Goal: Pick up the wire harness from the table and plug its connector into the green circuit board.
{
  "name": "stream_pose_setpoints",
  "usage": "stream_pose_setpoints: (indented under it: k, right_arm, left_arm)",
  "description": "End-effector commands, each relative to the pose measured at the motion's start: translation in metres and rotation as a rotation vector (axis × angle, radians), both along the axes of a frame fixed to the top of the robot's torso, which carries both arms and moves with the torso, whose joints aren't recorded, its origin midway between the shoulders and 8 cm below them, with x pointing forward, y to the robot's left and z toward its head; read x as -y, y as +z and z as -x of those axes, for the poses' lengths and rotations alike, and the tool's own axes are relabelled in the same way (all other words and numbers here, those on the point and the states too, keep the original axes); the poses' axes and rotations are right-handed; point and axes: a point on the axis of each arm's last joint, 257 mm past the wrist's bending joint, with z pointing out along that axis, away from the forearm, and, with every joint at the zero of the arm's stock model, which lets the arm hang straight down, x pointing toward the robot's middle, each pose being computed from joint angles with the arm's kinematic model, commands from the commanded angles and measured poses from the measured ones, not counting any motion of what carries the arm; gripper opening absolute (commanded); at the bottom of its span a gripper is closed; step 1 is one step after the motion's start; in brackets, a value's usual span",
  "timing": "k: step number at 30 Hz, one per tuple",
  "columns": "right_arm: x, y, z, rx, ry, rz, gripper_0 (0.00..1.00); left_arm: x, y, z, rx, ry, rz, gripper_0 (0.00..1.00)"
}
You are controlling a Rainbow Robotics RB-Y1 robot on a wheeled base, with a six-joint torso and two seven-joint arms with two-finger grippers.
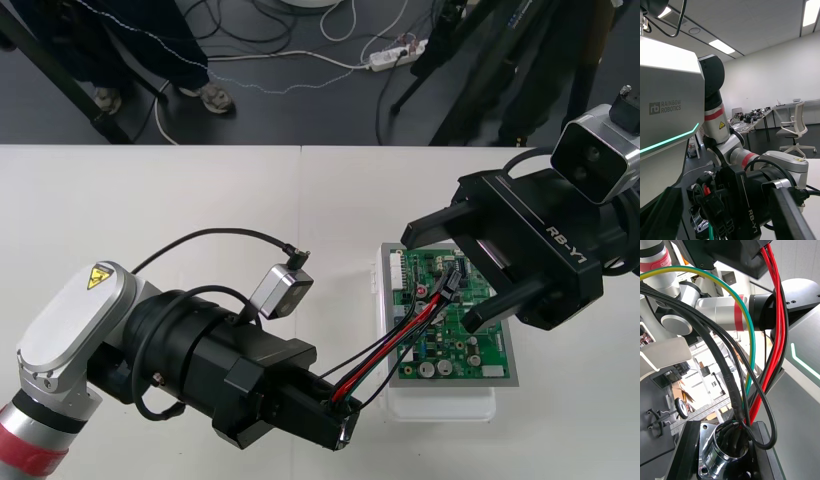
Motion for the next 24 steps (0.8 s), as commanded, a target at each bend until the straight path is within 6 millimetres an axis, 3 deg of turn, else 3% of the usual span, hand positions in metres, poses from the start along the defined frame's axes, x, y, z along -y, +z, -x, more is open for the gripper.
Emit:
stream_pose_setpoints:
  k: [1, 2, 23, 24]
  right_arm:
    - [-0.0034, 0.0057, 0.0127, 0.031, 0.033, -0.040, 0.05]
    - [-0.0033, 0.0061, 0.0128, 0.030, 0.033, -0.041, 0.00]
    - [-0.0030, 0.0063, 0.0122, 0.031, 0.031, -0.042, 0.00]
    - [-0.0027, 0.0064, 0.0115, 0.031, 0.029, -0.043, 0.00]
  left_arm:
    - [0.0062, 0.0155, 0.0174, 0.027, -0.041, 0.066, 0.00]
    - [0.0062, 0.0155, 0.0174, 0.027, -0.041, 0.066, 0.00]
    - [0.0061, 0.0147, 0.0164, 0.035, -0.036, 0.065, 0.00]
    - [0.0058, 0.0143, 0.0152, 0.039, -0.032, 0.065, 0.32]
